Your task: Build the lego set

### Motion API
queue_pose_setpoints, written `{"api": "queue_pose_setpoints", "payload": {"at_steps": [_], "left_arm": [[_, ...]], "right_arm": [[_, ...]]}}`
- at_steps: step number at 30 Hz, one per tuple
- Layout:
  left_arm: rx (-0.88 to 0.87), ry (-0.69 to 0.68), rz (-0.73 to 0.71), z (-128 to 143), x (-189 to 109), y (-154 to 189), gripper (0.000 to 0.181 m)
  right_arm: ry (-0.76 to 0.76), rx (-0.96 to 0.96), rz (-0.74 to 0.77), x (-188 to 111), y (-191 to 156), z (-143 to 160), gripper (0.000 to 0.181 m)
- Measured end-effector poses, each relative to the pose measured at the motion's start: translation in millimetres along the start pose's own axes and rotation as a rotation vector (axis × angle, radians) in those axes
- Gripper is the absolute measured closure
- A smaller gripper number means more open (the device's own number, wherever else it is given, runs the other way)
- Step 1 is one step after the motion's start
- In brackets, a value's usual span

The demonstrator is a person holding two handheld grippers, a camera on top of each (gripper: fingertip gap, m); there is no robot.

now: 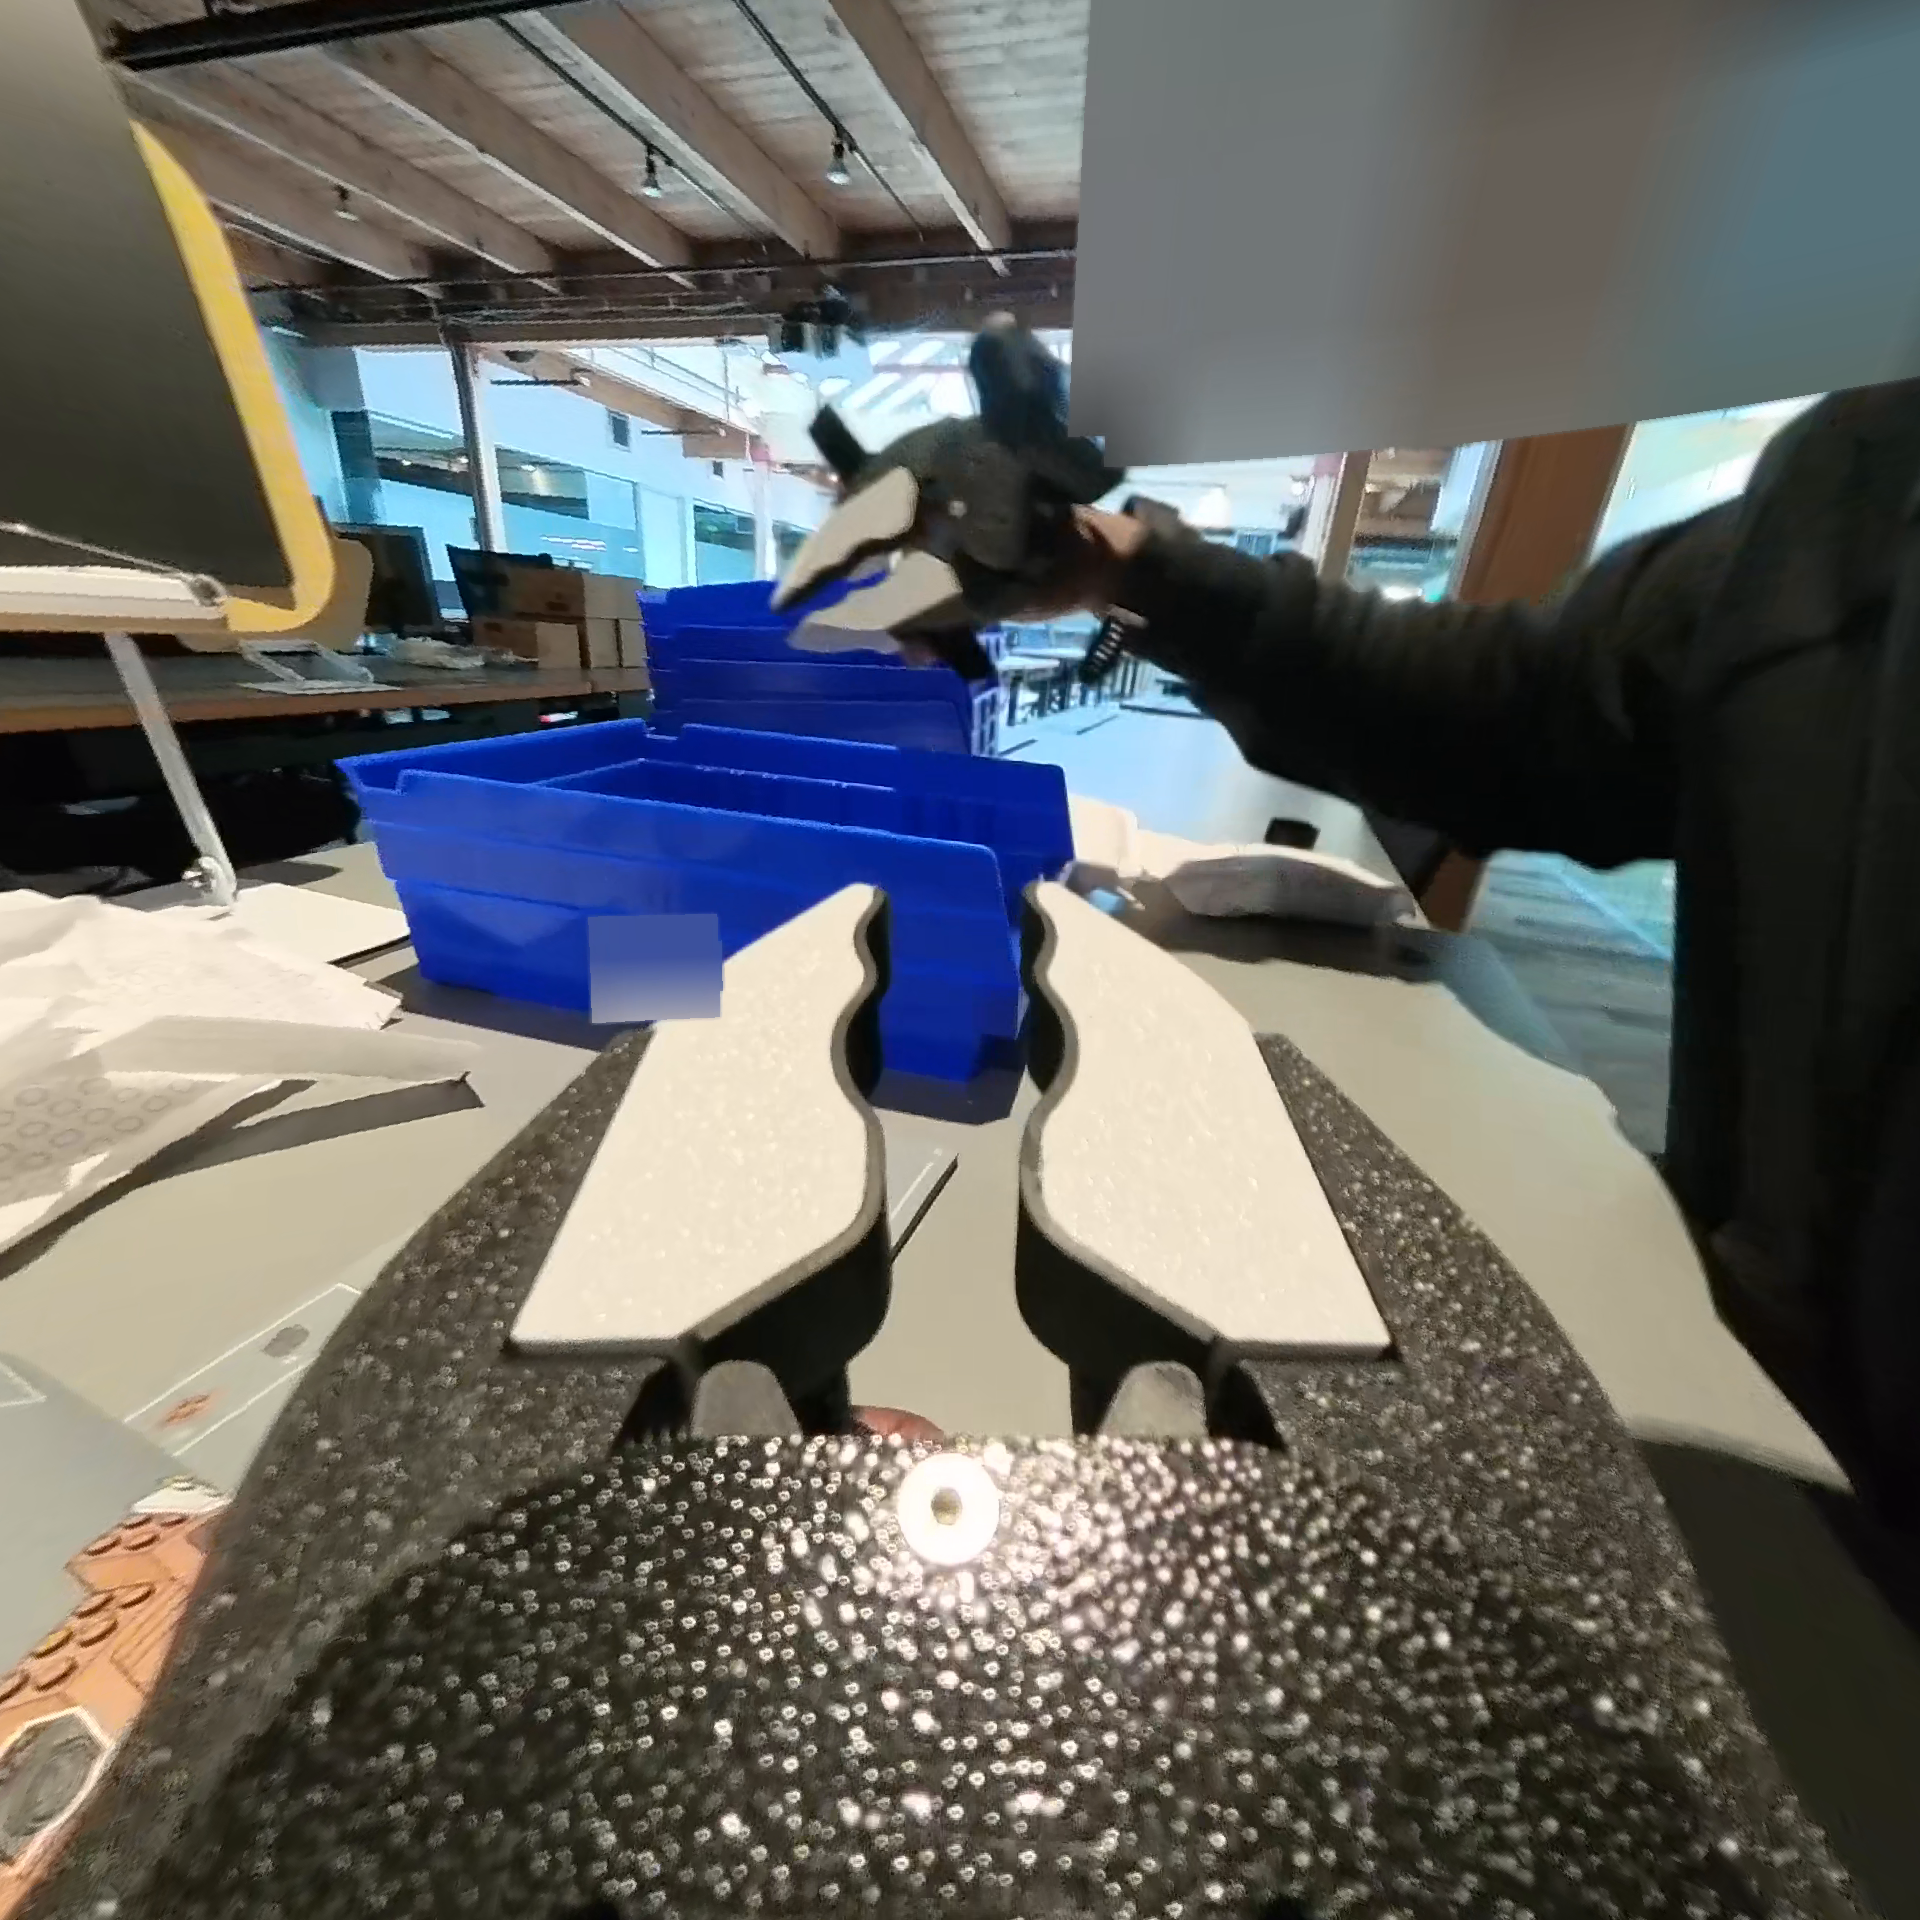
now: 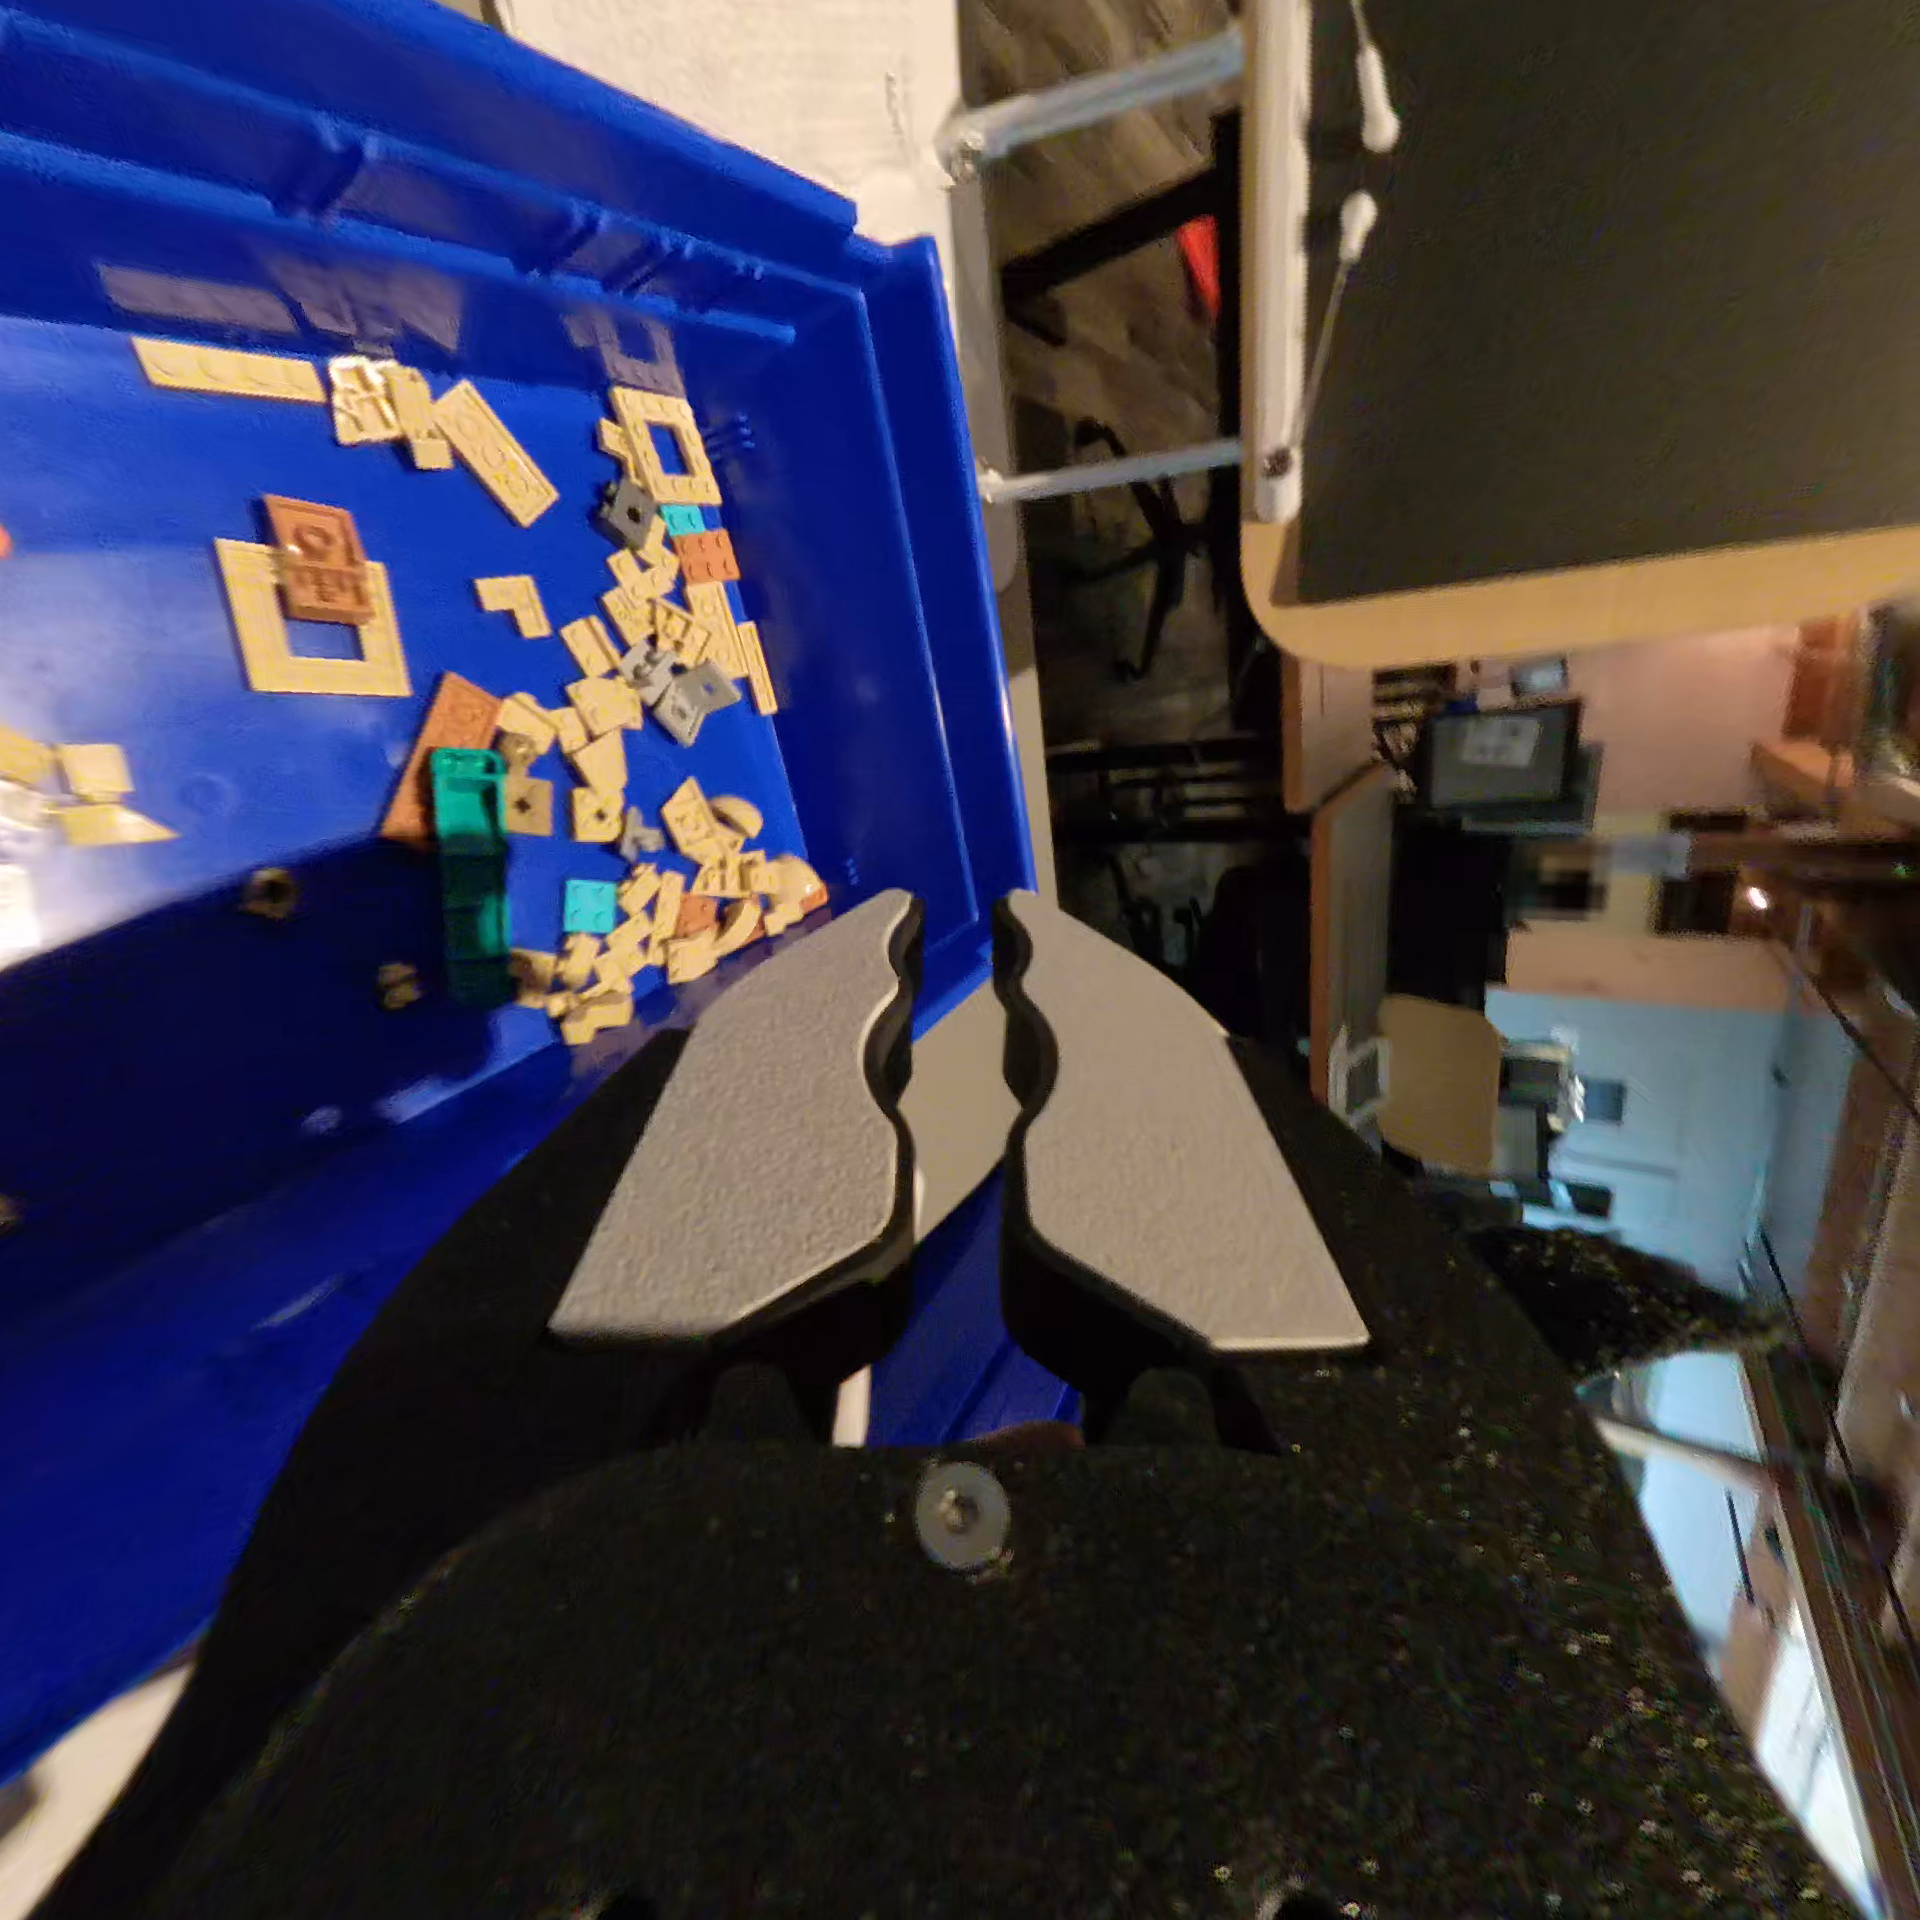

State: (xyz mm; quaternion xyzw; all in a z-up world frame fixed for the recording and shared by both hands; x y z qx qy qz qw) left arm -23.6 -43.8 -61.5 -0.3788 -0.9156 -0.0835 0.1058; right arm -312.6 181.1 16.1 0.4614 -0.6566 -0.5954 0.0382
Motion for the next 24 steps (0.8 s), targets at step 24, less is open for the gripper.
{"api": "queue_pose_setpoints", "payload": {"at_steps": [24], "left_arm": [[-0.026,-0.003,0.018,-2,-4,2,0.159]], "right_arm": [[-0.417,-0.738,-0.704,143,-42,47,0.18]]}}
Point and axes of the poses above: each gripper's, where its closed fingertips meet, x out along the fingers, z out of its underside, y = z × x across the jaws, the point moved 6 cm from there along -x, back along the fingers, and after that the axes turned 4 degrees about y, right-handed, at the moved point
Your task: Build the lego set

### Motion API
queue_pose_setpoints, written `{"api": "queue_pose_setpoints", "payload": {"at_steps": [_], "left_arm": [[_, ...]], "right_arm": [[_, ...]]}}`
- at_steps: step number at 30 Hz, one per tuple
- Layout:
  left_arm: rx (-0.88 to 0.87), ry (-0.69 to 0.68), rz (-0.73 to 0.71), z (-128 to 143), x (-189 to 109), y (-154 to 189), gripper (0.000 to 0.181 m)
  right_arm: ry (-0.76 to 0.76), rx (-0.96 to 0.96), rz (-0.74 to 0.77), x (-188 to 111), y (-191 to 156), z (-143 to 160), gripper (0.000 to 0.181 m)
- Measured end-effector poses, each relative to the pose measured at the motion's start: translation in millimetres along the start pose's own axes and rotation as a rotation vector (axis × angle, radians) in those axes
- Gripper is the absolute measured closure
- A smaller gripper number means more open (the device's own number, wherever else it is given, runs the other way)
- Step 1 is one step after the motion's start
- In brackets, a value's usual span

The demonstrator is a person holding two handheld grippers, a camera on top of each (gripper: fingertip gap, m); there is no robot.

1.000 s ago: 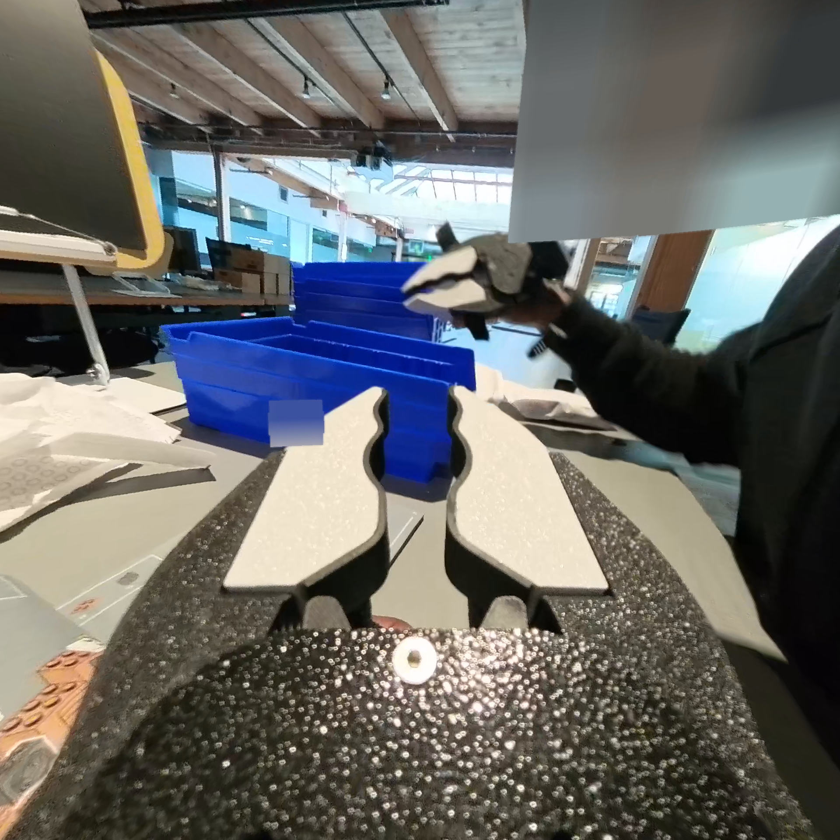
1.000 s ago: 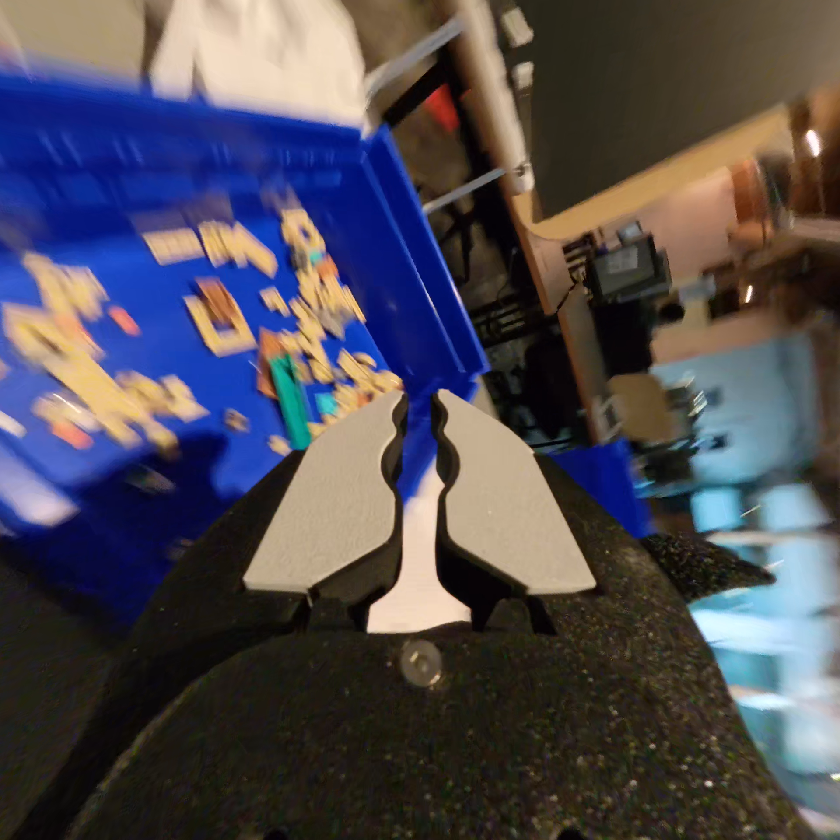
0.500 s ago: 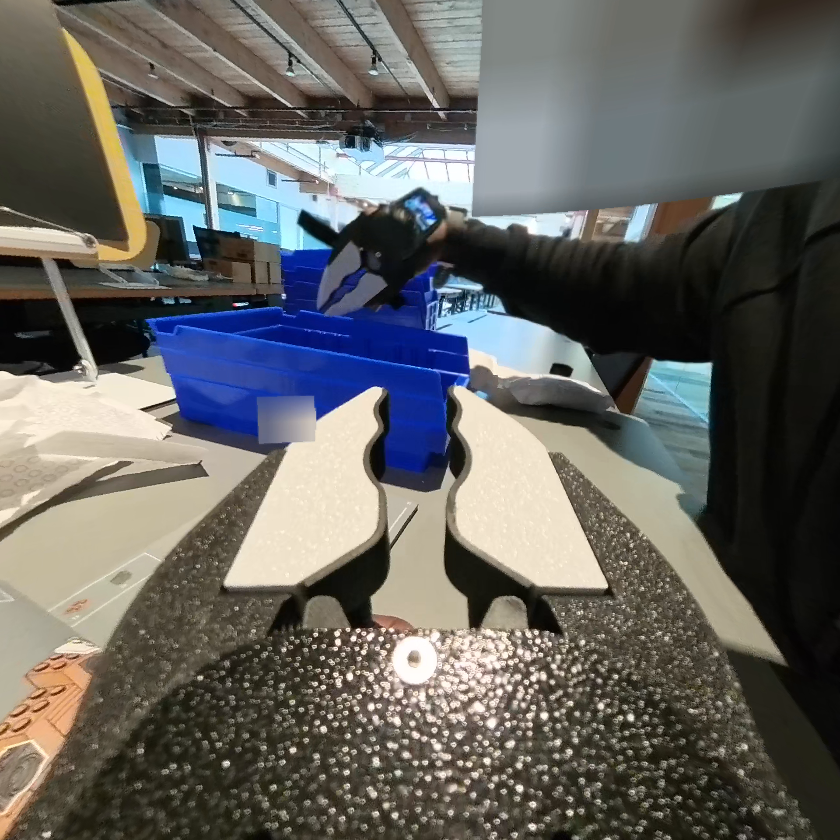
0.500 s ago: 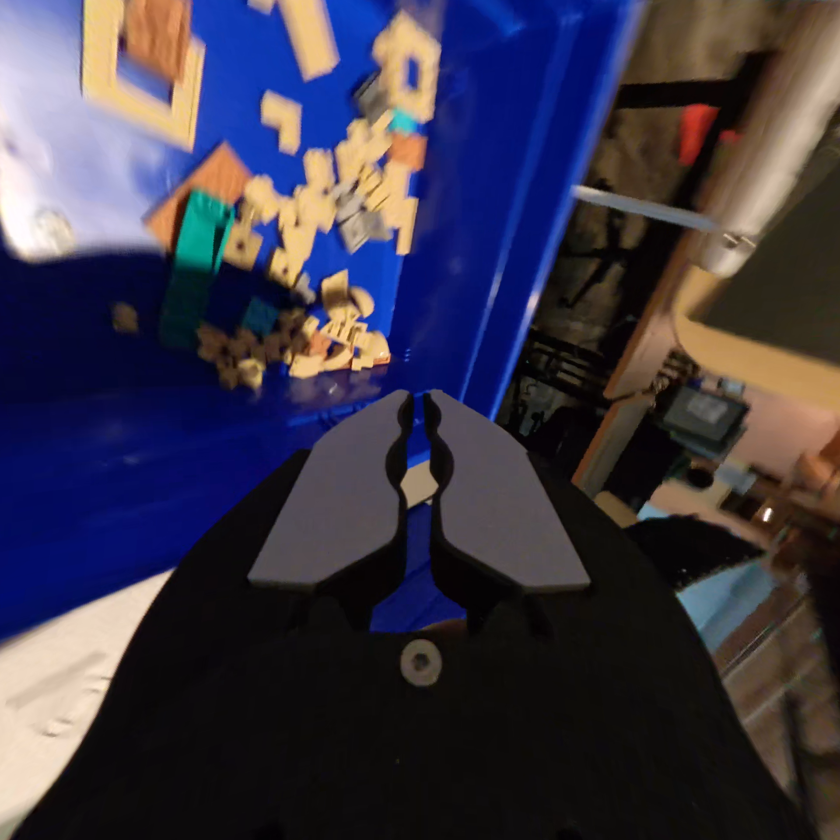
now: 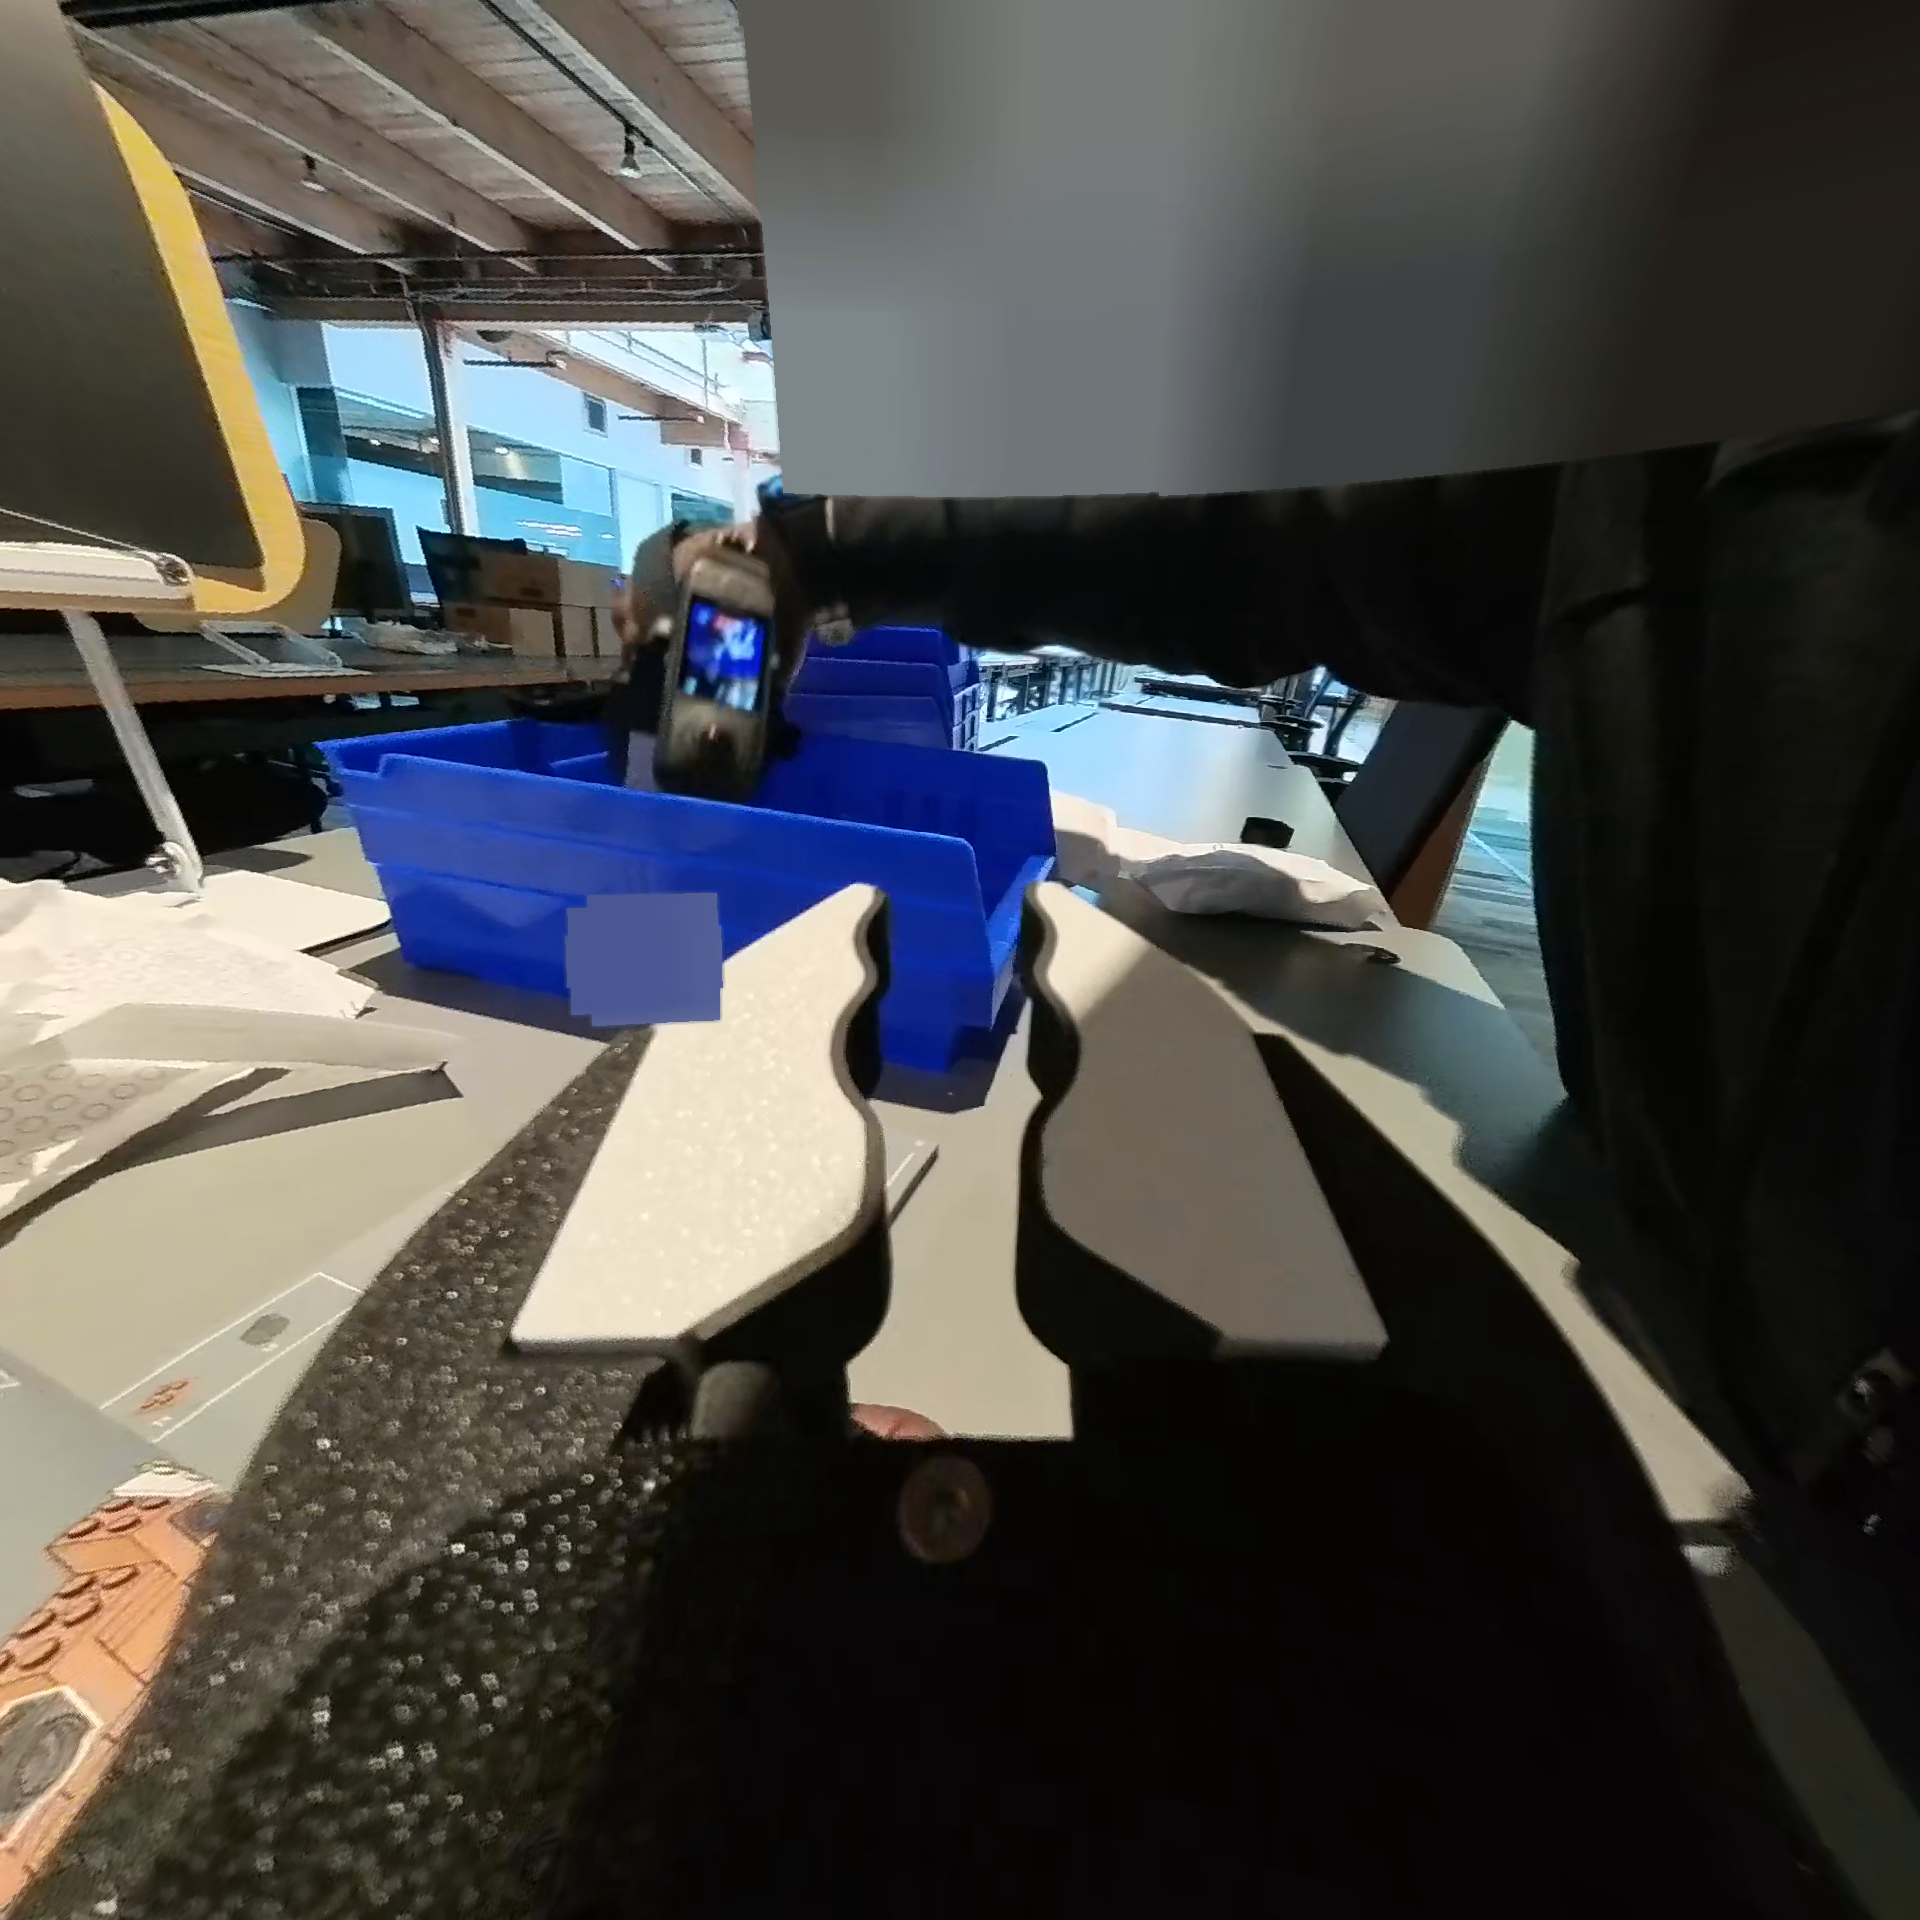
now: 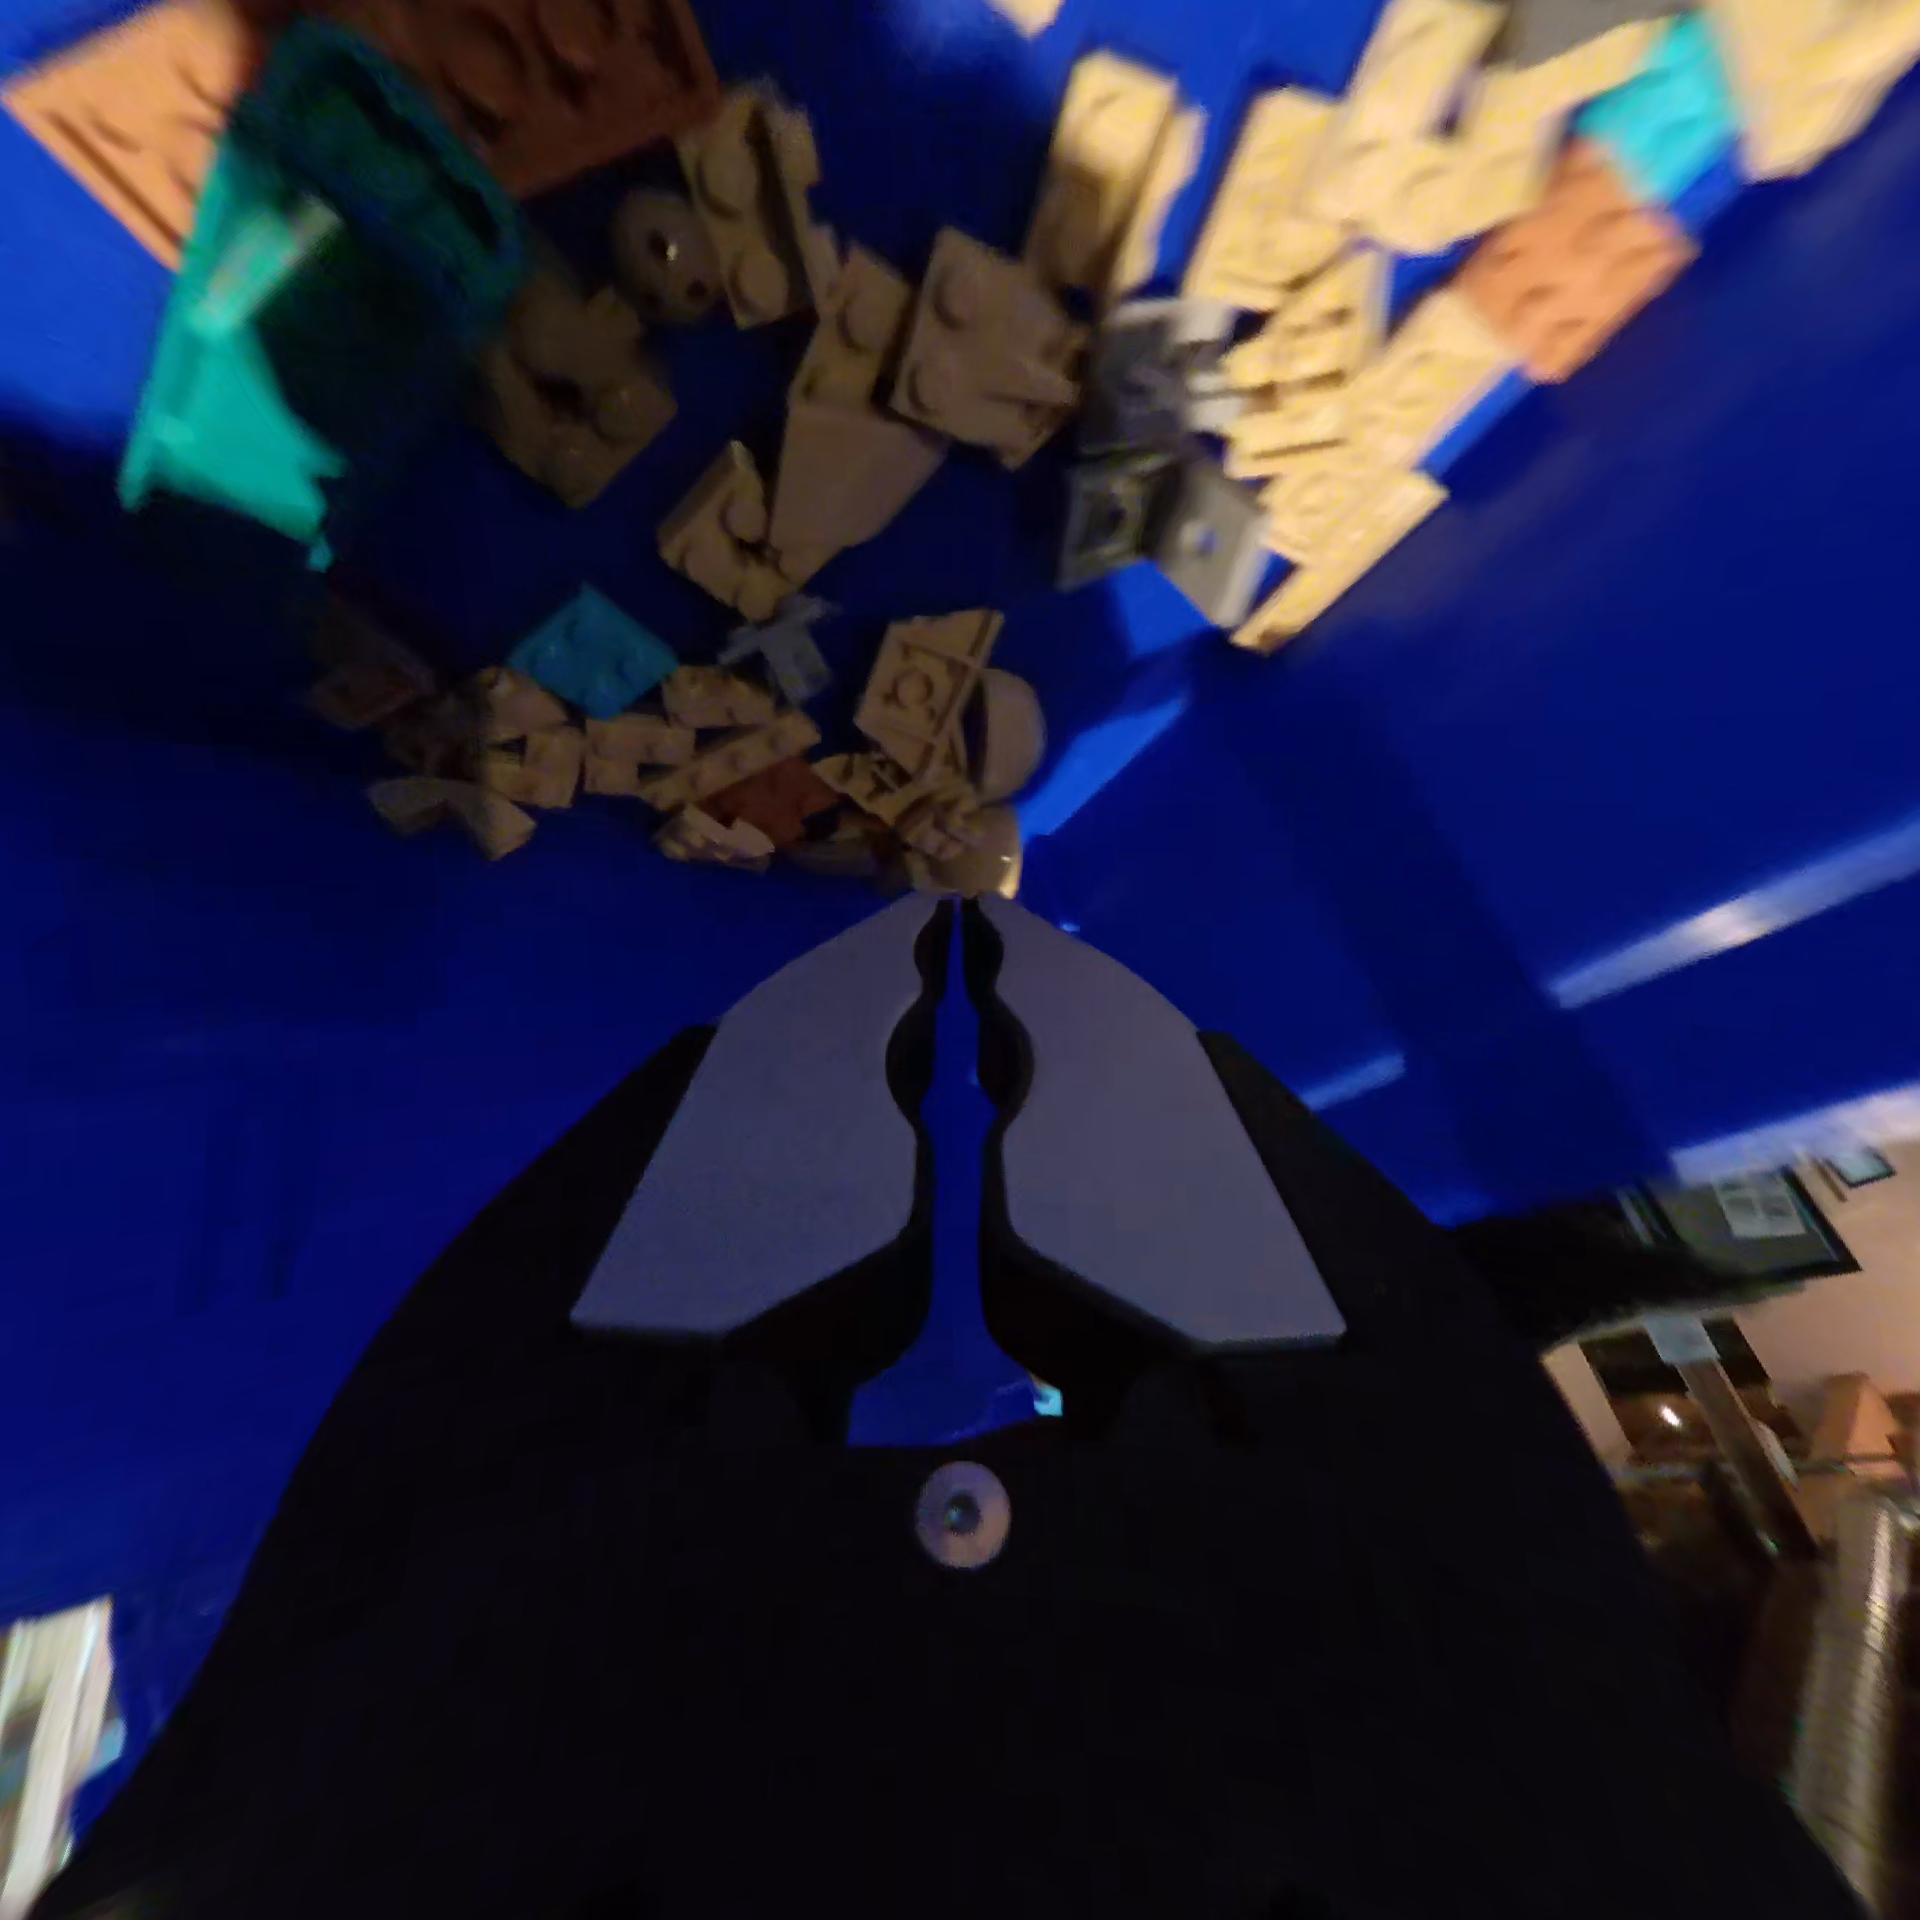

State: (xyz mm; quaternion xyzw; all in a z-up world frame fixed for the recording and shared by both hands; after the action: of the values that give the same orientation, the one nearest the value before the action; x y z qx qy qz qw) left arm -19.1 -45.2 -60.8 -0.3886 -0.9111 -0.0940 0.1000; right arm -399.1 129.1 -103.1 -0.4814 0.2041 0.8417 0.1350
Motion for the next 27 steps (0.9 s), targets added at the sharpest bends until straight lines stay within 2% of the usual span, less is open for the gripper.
{"api": "queue_pose_setpoints", "payload": {"at_steps": [4,7,13,16,19,21,23,27], "left_arm": [[-0.016,0.009,0.004,-1,-2,0,0.159],[-0.021,0.016,0.001,-2,-3,0,0.158],[-0.031,0.017,-0.007,-3,-2,-2,0.159],[-0.04,0.026,-0.035,-5,-1,-11,0.159],[-0.066,0.0,-0.069,-19,9,-24,0.158],[-0.054,-0.054,-0.071,-37,29,-34,0.159],[-0.026,-0.166,-0.041,-54,64,-45,0.16],[0.174,-0.502,0.078,-65,169,-65,0.16]], "right_arm": [[-0.101,-0.028,-0.05,17,-4,-7,0.181],[-0.114,-0.007,-0.053,17,-2,-10,0.181],[0.04,0.117,0.002,5,3,-24,0.177],[0.066,0.229,0.097,-12,6,-10,0.168],[0.205,0.437,0.194,-44,-4,11,0.165],[0.276,0.578,0.272,-68,-23,27,0.165],[0.355,0.711,0.354,-91,-50,36,0.164],[0.569,0.964,0.516,-134,-116,28,0.165]]}}
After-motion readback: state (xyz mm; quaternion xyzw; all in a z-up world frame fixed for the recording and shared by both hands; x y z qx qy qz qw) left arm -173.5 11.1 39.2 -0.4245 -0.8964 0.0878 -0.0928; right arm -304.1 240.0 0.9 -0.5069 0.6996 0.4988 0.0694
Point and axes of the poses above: each gripper's, where its closed fingertips meet, x out along the fingers, z out of its underside, y = z × x across the jaws, the point moved 6 cm from there along -x, back along the fingers, and after that the axes turned 4 degrees about y, right-handed, at the moved point
